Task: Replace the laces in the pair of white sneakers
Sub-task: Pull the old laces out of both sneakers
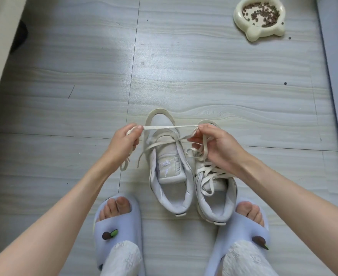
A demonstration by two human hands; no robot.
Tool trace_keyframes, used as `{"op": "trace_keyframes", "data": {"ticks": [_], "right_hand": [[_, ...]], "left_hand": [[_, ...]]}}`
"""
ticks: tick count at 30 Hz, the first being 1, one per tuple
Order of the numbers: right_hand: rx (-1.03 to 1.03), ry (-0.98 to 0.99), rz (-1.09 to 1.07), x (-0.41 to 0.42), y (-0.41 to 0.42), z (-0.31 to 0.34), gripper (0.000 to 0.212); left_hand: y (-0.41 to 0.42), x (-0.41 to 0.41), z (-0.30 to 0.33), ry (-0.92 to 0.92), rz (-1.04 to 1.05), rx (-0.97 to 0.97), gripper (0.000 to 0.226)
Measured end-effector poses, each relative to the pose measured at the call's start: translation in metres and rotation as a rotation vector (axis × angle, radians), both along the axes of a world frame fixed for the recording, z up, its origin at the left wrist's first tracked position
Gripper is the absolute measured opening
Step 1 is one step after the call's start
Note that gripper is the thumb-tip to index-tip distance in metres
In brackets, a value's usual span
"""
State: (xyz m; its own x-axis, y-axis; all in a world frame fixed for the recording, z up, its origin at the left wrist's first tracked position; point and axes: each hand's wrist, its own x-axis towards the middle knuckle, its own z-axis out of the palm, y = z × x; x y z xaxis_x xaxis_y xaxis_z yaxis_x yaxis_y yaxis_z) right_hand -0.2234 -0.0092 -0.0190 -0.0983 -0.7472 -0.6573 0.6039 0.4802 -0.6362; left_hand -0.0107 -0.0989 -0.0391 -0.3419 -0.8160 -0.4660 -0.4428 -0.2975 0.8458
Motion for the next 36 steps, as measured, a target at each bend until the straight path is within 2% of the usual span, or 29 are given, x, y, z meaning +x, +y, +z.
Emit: {"op": "trace_keyframes", "data": {"ticks": [3, 5, 7, 10, 14, 17, 19, 20, 21, 23, 24, 26, 29, 33, 36], "right_hand": [[-0.004, 0.087, -0.062, -0.006, -0.002, -0.003, 0.028], [-0.01, 0.295, 0.005, -0.011, -0.003, -0.007, 0.032], [-0.025, 0.46, 0.108, -0.015, -0.005, -0.009, 0.029], [-0.037, 0.464, 0.105, -0.02, -0.005, -0.013, 0.026], [-0.04, 0.518, 0.099, -0.014, -0.003, -0.015, 0.027], [0.032, 0.317, -0.075, -0.017, -0.002, -0.013, 0.03], [0.085, 0.277, -0.176, -0.028, 0.0, -0.01, 0.032], [0.097, 0.375, -0.173, -0.036, 0.002, -0.009, 0.034], [0.105, 0.576, -0.118, -0.044, 0.005, -0.008, 0.036], [0.137, 1.123, 0.119, -0.063, 0.018, -0.006, 0.038], [0.173, 1.306, 0.225, -0.072, 0.024, -0.003, 0.038], [0.294, 1.425, 0.389, -0.086, 0.038, 0.001, 0.04], [0.378, 1.394, 0.478, -0.091, 0.048, 0.001, 0.04], [0.115, 1.142, 0.396, -0.057, 0.027, 0.004, 0.021], [0.012, 0.926, 0.379, -0.031, 0.008, 0.009, 0.019]], "left_hand": [[0.001, 0.006, -0.006, -0.051, -0.099, 0.016, 0.035], [0.003, 0.007, -0.007, -0.044, -0.093, 0.035, 0.034], [0.006, 0.004, -0.006, -0.141, -0.125, -0.046, 0.038], [0.018, -0.01, -0.001, -0.311, -0.21, -0.183, 0.041], [0.035, -0.037, -0.003, -0.419, -0.407, -0.2, 0.032], [0.036, -0.04, -0.008, -0.393, -0.318, -0.246, 0.013], [0.036, -0.034, -0.011, -0.373, -0.259, -0.245, 0.016], [0.036, -0.032, -0.012, -0.367, -0.247, -0.248, 0.019], [0.036, -0.031, -0.012, -0.363, -0.238, -0.249, 0.019], [0.036, -0.029, -0.012, -0.348, -0.22, -0.237, 0.019], [0.037, -0.029, -0.012, -0.34, -0.215, -0.219, 0.021], [0.036, -0.025, -0.015, -0.32, -0.208, -0.153, 0.017], [0.038, -0.021, -0.017, -0.186, -0.109, 0.036, 0.016], [0.04, -0.026, -0.009, -0.129, -0.103, 0.121, 0.025], [0.033, -0.025, -0.005, -0.058, -0.073, 0.147, 0.028]]}}
